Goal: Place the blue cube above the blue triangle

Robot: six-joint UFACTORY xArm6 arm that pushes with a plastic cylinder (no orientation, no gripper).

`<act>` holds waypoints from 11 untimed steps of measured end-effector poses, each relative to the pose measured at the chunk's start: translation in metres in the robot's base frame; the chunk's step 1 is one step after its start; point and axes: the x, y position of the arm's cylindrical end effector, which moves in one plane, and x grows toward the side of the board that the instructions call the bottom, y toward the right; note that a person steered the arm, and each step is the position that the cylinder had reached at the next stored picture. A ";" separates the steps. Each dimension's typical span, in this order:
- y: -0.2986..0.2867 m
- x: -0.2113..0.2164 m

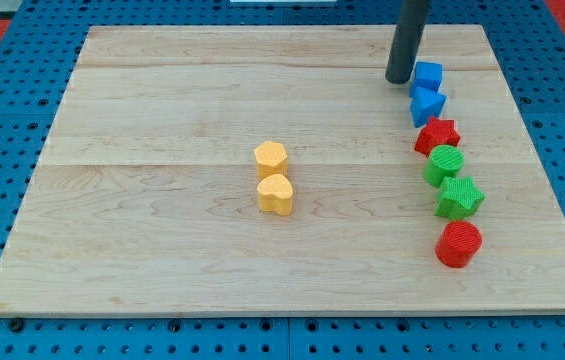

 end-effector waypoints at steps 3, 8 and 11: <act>0.121 0.032; 0.088 0.022; 0.069 0.020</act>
